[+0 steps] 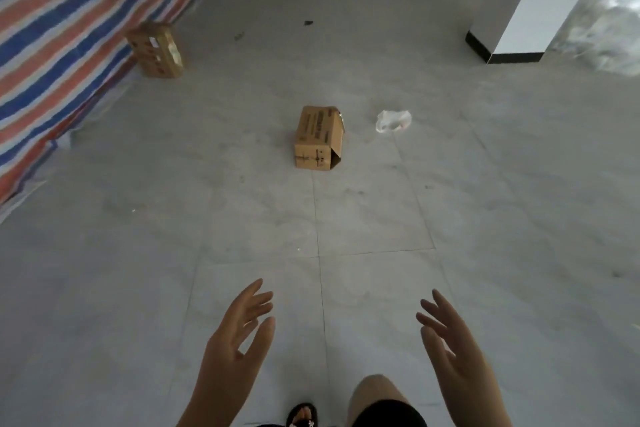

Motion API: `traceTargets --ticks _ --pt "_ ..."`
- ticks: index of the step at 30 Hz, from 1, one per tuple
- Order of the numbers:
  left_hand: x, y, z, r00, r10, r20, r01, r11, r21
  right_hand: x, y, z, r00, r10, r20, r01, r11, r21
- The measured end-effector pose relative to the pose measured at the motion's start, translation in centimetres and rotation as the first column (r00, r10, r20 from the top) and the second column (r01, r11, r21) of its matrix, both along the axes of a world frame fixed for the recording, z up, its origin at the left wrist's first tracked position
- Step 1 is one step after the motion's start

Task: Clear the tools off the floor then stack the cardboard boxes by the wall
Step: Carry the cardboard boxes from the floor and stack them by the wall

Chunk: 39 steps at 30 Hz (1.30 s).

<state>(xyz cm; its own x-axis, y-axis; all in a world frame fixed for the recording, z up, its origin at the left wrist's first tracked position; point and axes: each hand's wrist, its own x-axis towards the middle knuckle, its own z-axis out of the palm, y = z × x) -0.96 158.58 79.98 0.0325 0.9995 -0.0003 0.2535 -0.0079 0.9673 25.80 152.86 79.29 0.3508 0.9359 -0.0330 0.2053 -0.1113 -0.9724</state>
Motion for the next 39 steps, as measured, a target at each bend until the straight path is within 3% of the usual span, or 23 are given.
traceTargets --ticks 8,15,21,27,35,39 --pt "9.9 20.4 -2.7 0.999 0.043 0.005 -0.043 0.998 -0.036 10.4 21.4 -1.8 0.998 0.041 0.040 -0.039 0.998 -0.052" --pt "18.6 35.3 -1.3 0.997 0.079 0.017 -0.077 0.993 -0.090 19.8 40.1 0.4 0.996 0.072 0.048 -0.067 0.993 -0.102" --pt "19.4 45.5 -2.5 0.979 0.203 -0.008 -0.202 0.967 -0.153 20.5 52.3 -0.9 0.983 0.178 0.042 -0.167 0.967 -0.192" --pt "18.4 60.4 -5.3 0.981 0.191 -0.043 -0.195 0.958 -0.208 19.8 66.6 -4.3 0.986 0.166 0.020 -0.156 0.957 -0.245" --pt "15.1 84.4 -6.4 0.994 0.021 -0.107 -0.056 0.939 -0.339 15.7 88.2 -7.2 0.987 0.146 0.072 -0.107 0.916 -0.386" --pt "14.6 93.0 -11.7 0.987 -0.020 -0.157 -0.051 0.898 -0.438 14.9 97.6 -11.7 0.972 0.214 0.098 -0.140 0.861 -0.489"
